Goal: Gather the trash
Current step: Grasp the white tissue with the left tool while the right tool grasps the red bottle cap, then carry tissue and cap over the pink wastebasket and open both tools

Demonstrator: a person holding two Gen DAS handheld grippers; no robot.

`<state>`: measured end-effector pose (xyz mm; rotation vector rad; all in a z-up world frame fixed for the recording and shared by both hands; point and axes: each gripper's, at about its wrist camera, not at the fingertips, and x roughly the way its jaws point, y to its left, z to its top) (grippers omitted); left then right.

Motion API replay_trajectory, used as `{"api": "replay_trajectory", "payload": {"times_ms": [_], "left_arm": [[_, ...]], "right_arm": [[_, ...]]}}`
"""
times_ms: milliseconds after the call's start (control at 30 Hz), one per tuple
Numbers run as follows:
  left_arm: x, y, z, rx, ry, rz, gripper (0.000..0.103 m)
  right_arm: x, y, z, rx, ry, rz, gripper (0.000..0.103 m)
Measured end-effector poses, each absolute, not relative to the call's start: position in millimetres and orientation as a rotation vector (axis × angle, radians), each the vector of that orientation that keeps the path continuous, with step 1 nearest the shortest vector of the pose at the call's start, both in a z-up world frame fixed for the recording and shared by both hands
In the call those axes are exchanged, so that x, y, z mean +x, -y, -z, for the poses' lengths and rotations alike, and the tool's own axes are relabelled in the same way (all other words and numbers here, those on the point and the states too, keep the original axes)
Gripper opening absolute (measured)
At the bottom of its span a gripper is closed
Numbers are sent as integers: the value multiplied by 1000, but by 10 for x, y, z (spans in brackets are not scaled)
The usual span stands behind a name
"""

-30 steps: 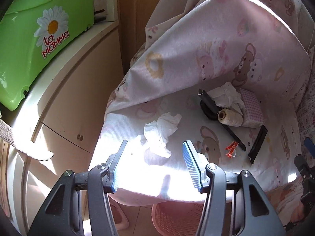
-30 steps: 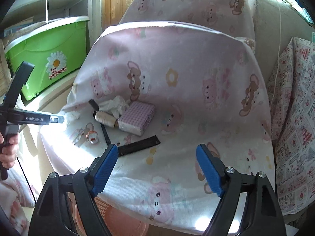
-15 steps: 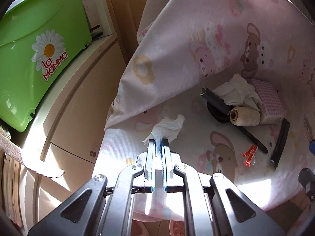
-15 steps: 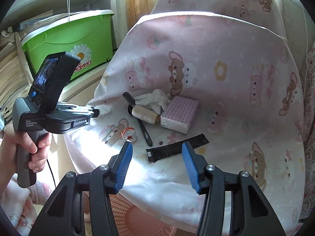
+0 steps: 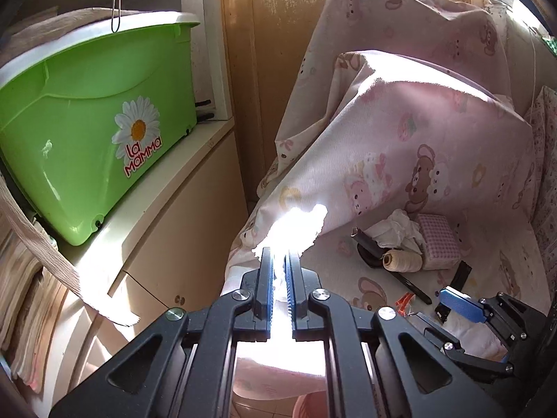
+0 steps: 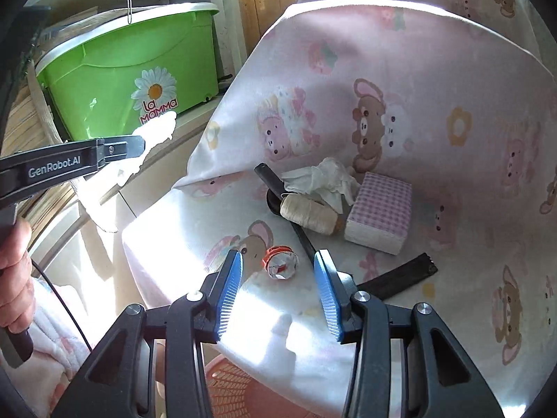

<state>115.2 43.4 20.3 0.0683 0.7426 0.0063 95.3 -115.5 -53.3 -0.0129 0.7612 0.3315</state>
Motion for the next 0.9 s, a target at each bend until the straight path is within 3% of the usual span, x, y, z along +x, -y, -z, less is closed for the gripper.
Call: {"api": "replay_trajectory", "payload": {"times_ms": [133,400,467,567,900], "left_arm": [[1064,-356,-233,165,-648,-122,6],[1087,-338,-218,153,-673,-89,6],[1104,-339,-205,146,-680,-88,6],[1112,-356,-205,127,-683,-88,6],[1014,-419,-289,28,-707,-5,6]], "right_arm": [[1061,1120,614,-2,-774,-303,38],[1120,1068,784,-44,-805,-319,36],[1129,1065,783,-42,-806,-321,22],[1102,1079,747,-39,-793,-318,15],[814,1370,372,34,-735,-344,15]]}}
